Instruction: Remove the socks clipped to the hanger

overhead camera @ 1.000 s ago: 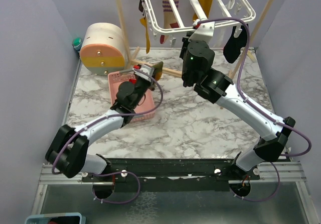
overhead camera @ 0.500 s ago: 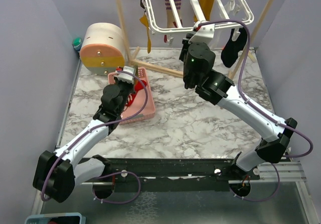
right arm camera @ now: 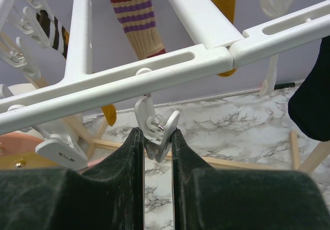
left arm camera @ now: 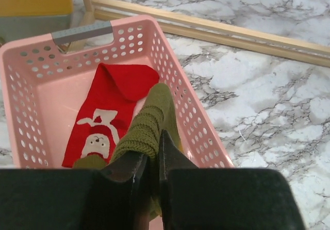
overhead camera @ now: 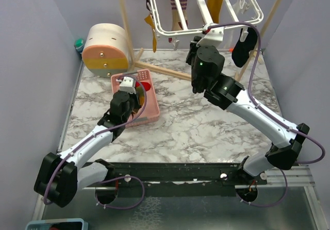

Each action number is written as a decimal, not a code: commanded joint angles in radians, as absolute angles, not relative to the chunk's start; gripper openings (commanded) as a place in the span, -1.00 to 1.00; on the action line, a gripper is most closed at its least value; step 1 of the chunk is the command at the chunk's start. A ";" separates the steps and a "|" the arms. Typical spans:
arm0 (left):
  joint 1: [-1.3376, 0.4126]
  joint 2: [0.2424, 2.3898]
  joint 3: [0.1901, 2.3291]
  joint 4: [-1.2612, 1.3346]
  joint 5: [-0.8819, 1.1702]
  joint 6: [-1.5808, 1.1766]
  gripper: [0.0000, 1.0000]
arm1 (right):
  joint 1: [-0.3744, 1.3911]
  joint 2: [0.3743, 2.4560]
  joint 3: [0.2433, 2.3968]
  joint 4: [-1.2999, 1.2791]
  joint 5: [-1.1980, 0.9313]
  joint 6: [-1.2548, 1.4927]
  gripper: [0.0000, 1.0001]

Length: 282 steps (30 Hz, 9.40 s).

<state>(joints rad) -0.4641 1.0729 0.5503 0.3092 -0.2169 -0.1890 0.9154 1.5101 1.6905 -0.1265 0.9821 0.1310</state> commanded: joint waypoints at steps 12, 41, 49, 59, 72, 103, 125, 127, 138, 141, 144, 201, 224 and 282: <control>-0.462 1.192 0.948 -0.246 -0.249 -0.278 0.48 | 0.922 1.456 1.638 -0.166 0.965 0.149 -0.98; -0.461 0.972 0.862 -0.013 0.039 -0.065 0.98 | 0.923 1.585 1.753 -0.200 0.709 0.163 -0.78; -0.462 1.017 0.868 0.018 0.076 -0.089 0.98 | 0.931 1.581 1.729 -0.150 0.443 0.131 -0.37; -0.462 1.063 0.875 0.119 0.166 -0.110 0.98 | 0.931 1.563 1.735 -0.199 0.060 0.090 0.75; -0.625 1.238 0.900 0.262 0.181 -0.057 0.98 | 0.931 1.172 1.483 -0.246 0.100 0.107 1.00; -1.002 2.259 1.663 0.980 -0.161 0.045 0.98 | 0.931 0.684 1.386 -0.540 0.419 0.114 1.00; -0.967 2.692 2.325 0.991 -0.322 0.123 -0.85 | 0.931 0.677 1.428 -0.656 0.413 0.172 0.99; -0.953 2.720 2.377 0.988 -0.314 0.110 -1.00 | 0.931 0.681 1.432 -0.665 0.411 0.177 0.99; -0.918 2.502 2.038 1.116 -0.207 0.093 -1.00 | 0.931 0.687 1.416 -0.642 0.424 0.170 0.98; -0.920 2.381 1.853 1.179 -0.174 0.099 -1.00 | 0.931 0.674 1.406 -0.624 0.459 0.169 0.97; -0.919 2.263 1.662 1.230 -0.133 0.110 -1.00 | 0.931 0.636 1.376 -0.587 0.529 0.167 0.97; -0.795 1.825 1.244 1.002 0.281 0.044 -1.00 | 0.923 0.706 1.421 -0.658 0.769 0.166 0.95; -0.794 1.627 1.048 0.957 0.368 -0.040 -1.00 | 0.923 1.098 1.476 -0.271 0.833 0.137 0.73; -0.818 1.473 0.846 0.864 0.273 0.028 -1.00 | 0.913 1.295 1.546 -0.097 1.058 0.040 -0.99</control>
